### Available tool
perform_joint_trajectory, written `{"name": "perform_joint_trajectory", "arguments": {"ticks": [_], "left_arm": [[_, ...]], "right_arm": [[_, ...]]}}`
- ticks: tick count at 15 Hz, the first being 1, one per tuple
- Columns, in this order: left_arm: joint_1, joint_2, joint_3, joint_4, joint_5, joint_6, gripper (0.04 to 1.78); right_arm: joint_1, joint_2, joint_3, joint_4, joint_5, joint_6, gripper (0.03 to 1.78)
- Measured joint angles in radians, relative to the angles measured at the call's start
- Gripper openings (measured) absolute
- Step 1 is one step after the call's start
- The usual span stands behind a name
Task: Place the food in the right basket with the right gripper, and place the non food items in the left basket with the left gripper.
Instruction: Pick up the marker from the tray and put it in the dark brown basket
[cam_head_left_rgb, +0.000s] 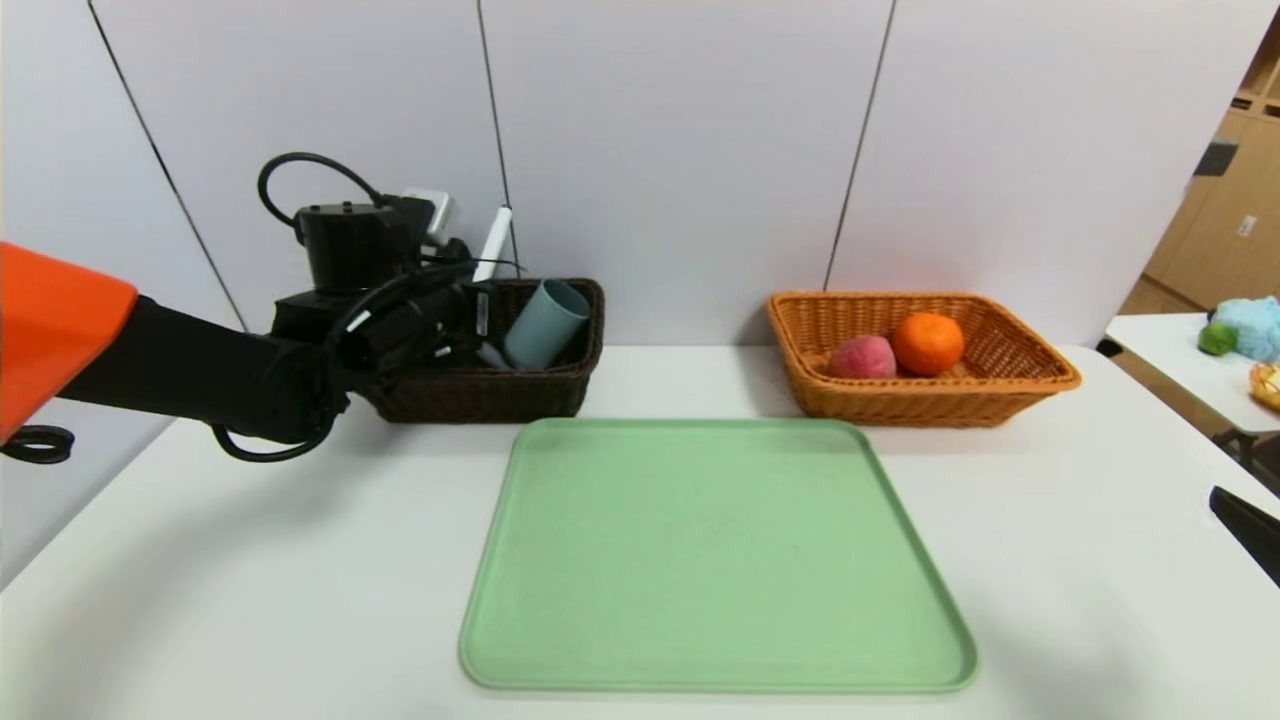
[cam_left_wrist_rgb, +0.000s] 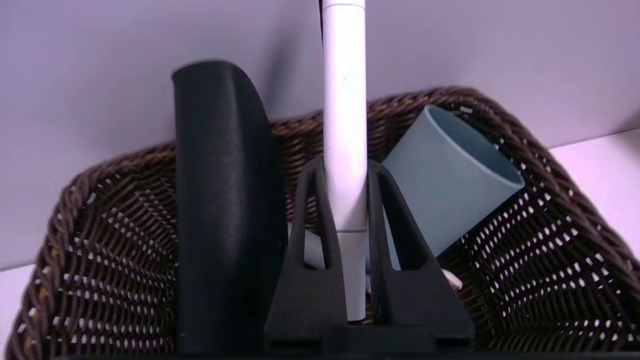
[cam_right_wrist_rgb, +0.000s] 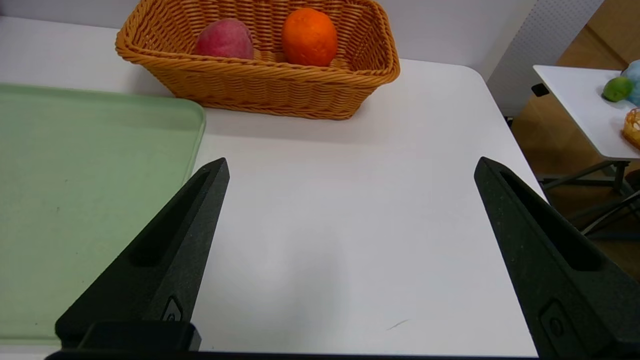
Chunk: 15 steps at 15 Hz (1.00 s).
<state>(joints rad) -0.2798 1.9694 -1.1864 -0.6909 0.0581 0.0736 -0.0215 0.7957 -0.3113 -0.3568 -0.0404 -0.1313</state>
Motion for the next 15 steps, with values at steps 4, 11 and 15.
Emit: {"name": "perform_joint_trajectory", "arguments": {"ticks": [4,11,15], "left_arm": [[0.019,0.019,-0.006,0.053,0.000,0.001,0.19],[0.019,0.020,-0.009,0.023,-0.003,-0.006,0.96],[0.018,-0.011,-0.009,0.026,-0.005,-0.009,1.27]], "right_arm": [[0.000,-0.011,0.008,0.000,0.000,0.000,1.69],[0.000,-0.012,0.007,0.000,0.001,0.000,1.69],[0.000,-0.011,0.007,0.000,0.001,-0.001,1.69]]}}
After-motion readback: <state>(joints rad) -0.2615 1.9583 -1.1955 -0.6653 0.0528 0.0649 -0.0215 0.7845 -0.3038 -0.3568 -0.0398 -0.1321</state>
